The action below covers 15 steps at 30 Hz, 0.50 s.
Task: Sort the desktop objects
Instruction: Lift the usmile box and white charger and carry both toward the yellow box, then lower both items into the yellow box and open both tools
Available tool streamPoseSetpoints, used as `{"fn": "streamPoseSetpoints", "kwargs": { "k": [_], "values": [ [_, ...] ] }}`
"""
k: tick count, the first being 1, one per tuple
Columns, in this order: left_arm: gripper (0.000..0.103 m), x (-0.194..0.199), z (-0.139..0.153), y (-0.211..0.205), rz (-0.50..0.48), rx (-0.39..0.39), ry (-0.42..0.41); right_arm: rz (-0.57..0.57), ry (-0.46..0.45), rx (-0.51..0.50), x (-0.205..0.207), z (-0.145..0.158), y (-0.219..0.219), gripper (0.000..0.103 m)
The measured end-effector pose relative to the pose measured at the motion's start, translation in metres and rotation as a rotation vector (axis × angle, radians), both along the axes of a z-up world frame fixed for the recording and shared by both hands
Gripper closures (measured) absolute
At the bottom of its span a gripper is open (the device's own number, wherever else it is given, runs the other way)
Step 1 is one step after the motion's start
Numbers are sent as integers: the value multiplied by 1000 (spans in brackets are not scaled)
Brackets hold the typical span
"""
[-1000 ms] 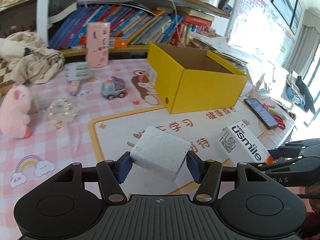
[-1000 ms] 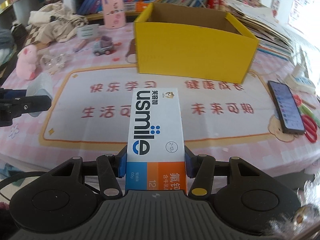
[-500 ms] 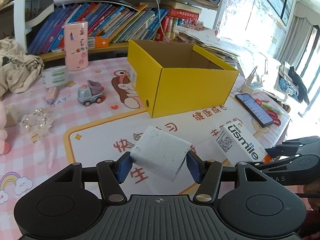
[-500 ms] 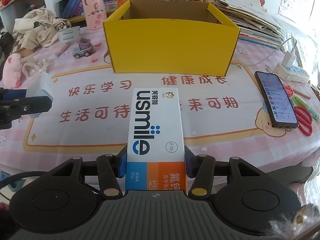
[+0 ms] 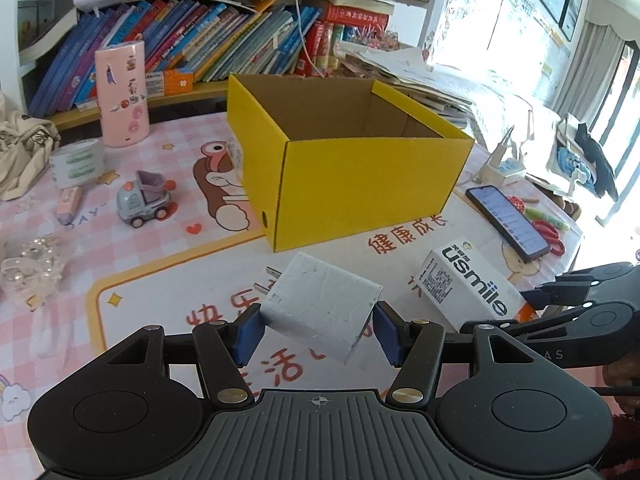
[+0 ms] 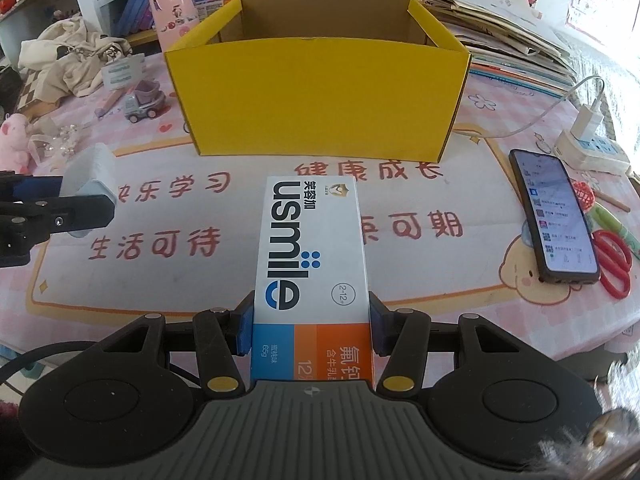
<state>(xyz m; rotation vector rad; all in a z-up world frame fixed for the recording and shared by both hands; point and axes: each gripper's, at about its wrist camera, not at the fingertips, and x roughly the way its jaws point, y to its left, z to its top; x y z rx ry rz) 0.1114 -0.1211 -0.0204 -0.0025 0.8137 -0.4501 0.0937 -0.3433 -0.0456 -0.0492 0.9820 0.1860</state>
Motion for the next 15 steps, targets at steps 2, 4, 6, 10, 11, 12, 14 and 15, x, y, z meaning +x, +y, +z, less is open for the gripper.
{"fn": "streamPoseSetpoints", "kwargs": {
  "k": [2,4,6,10,11,12,14,15],
  "values": [
    [44,4,0,-5,-4,-5,6,7,6,0,4,0,-4,53],
    [44,8,1,-11,-13,-11,5,16,7,0,7,1,-7,53],
    [45,11,3,-17,-26,-11,-4,25,2,1,11,4,-10,53],
    [45,18,11,-30,-55,-11,-30,49,-23,9,17,14,-17,53],
    [45,20,14,-33,-64,-11,-40,55,-30,11,19,17,-18,53],
    [45,22,18,-36,-74,-11,-52,63,-42,14,20,22,-20,53],
    [44,26,25,-41,-89,-7,-76,78,-67,23,23,32,-24,53],
    [44,28,29,-43,-93,-3,-88,85,-80,26,25,38,-26,53]
  ]
}}
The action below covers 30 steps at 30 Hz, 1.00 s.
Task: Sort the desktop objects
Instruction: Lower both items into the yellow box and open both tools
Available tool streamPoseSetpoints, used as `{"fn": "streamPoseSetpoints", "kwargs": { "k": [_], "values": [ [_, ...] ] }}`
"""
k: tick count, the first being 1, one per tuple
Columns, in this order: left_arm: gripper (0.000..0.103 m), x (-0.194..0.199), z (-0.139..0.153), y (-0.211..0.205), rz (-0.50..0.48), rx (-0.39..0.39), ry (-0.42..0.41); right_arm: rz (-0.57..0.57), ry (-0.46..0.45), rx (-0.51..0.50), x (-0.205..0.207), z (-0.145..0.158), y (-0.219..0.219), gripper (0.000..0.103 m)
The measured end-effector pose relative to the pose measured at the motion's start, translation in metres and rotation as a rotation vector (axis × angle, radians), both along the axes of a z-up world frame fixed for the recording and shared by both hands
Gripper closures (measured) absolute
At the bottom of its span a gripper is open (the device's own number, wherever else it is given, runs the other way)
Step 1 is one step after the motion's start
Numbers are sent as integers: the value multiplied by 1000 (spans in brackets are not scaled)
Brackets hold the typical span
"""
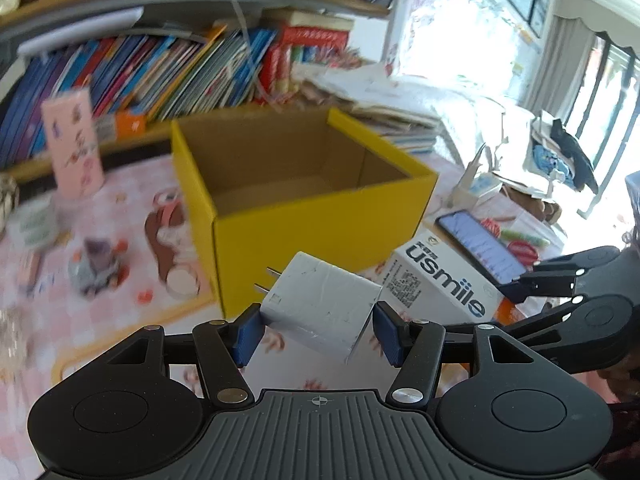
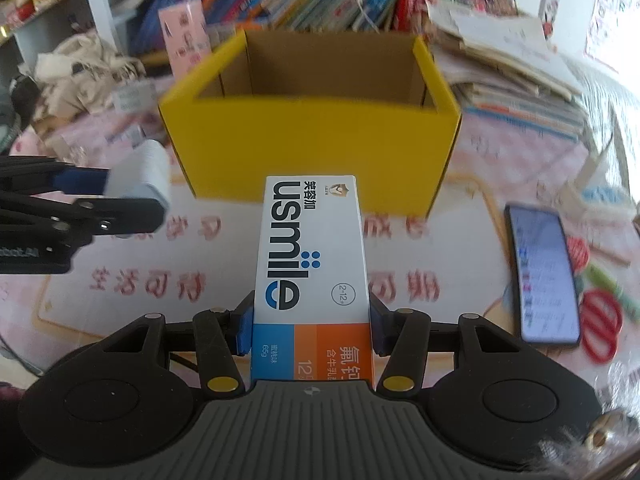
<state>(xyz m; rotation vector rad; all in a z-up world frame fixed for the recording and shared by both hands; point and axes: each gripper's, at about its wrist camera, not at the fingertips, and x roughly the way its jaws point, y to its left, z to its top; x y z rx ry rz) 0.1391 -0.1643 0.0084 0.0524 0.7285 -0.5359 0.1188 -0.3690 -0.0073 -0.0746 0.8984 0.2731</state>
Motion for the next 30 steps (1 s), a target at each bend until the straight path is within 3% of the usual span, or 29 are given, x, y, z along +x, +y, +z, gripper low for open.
{"fn": "streamPoseSetpoints", "kwargs": {
  "k": [12,17,25,30],
  "values": [
    [44,36,45,-10,93,-84,-92,124,-148,77,49,67,-24,53],
    [44,63,53,-22,131,-62,-139,156,-193,111,93,79,-28,53],
    [44,116,46,-47,166,36,-144,239,-191,84,177,70,-20,53],
    [44,145,19,-64,150,150,-84,299,-117,-18,226,37,-10,53]
  ]
}}
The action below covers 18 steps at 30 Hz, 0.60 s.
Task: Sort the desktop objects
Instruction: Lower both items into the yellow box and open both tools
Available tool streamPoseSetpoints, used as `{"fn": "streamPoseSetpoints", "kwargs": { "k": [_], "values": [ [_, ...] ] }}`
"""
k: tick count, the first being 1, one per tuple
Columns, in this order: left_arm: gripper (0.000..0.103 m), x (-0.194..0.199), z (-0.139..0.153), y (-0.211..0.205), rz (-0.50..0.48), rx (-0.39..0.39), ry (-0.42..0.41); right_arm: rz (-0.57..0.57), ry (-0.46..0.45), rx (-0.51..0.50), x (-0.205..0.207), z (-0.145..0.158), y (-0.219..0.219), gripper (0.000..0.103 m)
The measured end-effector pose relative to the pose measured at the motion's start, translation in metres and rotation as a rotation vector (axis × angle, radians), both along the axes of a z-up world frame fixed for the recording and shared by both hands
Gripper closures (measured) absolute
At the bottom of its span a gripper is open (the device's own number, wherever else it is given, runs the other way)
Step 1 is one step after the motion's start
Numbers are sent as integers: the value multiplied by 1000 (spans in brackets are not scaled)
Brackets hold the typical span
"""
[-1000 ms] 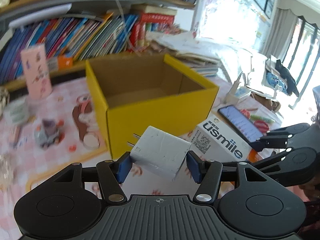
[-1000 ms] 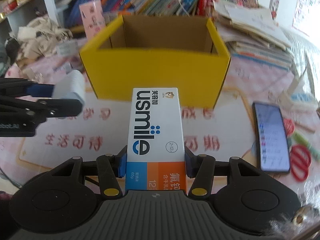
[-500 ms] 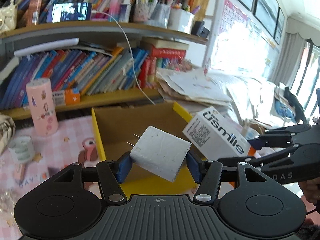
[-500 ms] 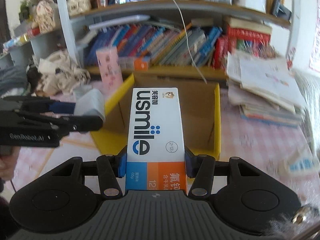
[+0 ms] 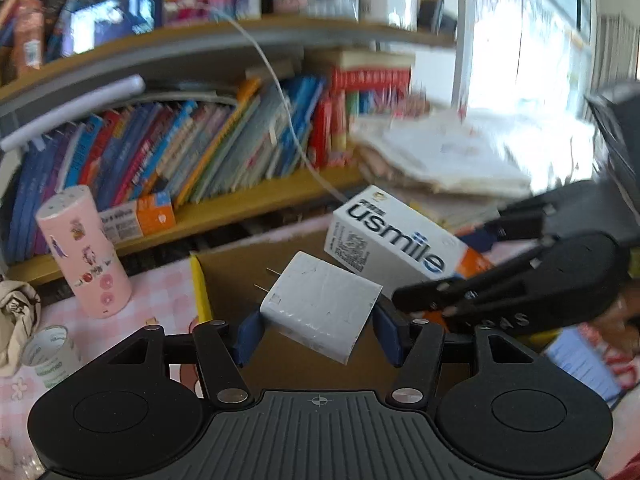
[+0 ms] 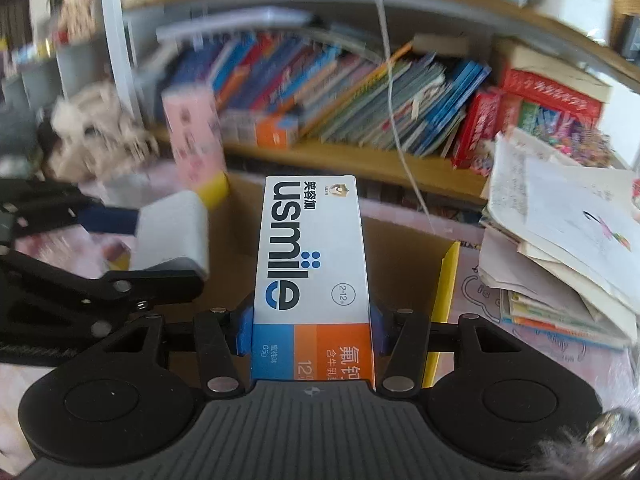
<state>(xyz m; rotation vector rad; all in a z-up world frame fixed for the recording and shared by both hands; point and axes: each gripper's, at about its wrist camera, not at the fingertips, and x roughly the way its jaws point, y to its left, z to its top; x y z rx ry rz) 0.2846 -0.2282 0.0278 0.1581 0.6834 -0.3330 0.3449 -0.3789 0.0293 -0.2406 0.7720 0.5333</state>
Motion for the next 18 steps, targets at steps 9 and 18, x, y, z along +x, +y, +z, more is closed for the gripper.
{"fn": "streamPoseSetpoints", "kwargs": {
  "k": [9,18],
  "values": [
    [44,26,-39,-19,-44,152,121,184,56,-253,42,-49,25,53],
    [44,29,-47,-25,-55,227,150,304,92,-355,55,-66,39,53]
  ]
}}
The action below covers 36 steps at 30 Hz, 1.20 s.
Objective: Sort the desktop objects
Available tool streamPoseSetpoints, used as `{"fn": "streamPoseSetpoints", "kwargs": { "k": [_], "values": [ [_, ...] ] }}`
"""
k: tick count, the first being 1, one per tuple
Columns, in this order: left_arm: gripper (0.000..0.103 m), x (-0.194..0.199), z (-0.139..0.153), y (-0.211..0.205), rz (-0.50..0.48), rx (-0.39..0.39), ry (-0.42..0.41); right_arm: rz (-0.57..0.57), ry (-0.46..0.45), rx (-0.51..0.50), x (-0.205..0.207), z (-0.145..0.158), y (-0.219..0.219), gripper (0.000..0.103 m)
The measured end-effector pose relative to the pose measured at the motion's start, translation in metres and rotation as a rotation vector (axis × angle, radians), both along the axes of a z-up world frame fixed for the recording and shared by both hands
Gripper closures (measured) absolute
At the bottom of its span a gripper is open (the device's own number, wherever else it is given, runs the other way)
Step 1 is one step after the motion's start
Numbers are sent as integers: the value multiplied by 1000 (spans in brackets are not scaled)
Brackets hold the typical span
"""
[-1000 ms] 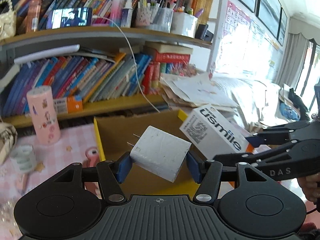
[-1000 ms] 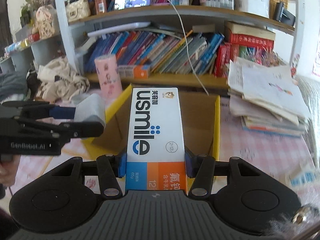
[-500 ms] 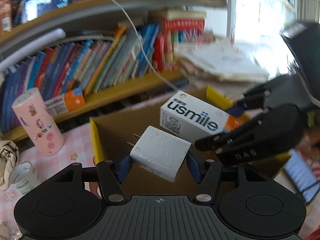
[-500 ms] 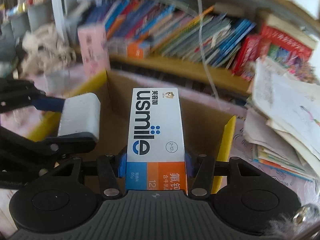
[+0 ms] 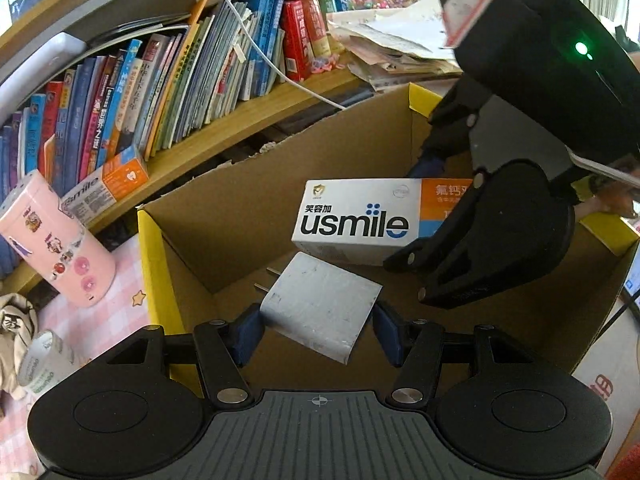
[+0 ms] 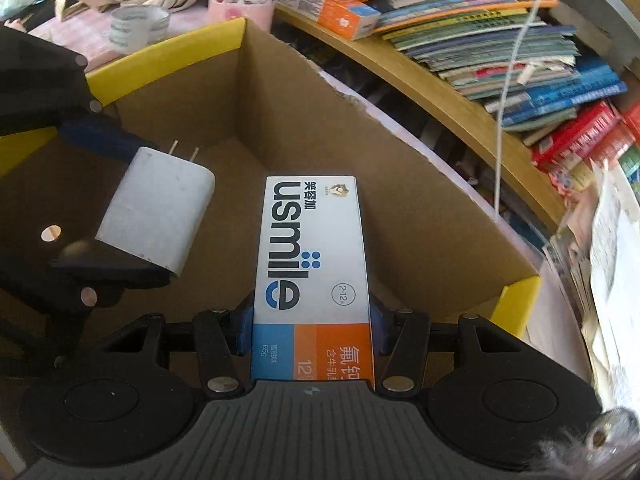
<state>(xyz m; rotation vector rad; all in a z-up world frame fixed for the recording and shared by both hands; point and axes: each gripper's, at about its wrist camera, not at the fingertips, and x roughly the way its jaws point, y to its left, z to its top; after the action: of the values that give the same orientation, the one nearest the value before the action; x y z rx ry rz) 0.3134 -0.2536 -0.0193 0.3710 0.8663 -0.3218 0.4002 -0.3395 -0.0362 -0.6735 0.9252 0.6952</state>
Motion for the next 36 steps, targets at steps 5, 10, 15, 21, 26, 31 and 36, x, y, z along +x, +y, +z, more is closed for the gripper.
{"fn": "streamPoseSetpoints", "kwargs": {
  "k": [5,10,15,21,26,31,36],
  "values": [
    [44,1,1,0,7,-13,-1,-12,13,9,3,0,2,51],
    [39,0,4,0,10,-7,-22,-28,-20,38,1,9,0,43],
    [28,-10,14,1,17,4,-72,-55,-42,94,-4,24,-6,40],
    [19,-25,34,8,55,-32,-142,-97,-80,179,-20,44,-17,29],
    [14,-46,53,12,68,-70,-194,-127,-121,243,-42,55,-25,29],
    [11,-67,68,24,112,-122,-231,-174,-139,308,-63,66,-36,30],
    [11,-84,74,39,176,-161,-241,-231,-152,343,-81,70,-46,30]
  ]
}}
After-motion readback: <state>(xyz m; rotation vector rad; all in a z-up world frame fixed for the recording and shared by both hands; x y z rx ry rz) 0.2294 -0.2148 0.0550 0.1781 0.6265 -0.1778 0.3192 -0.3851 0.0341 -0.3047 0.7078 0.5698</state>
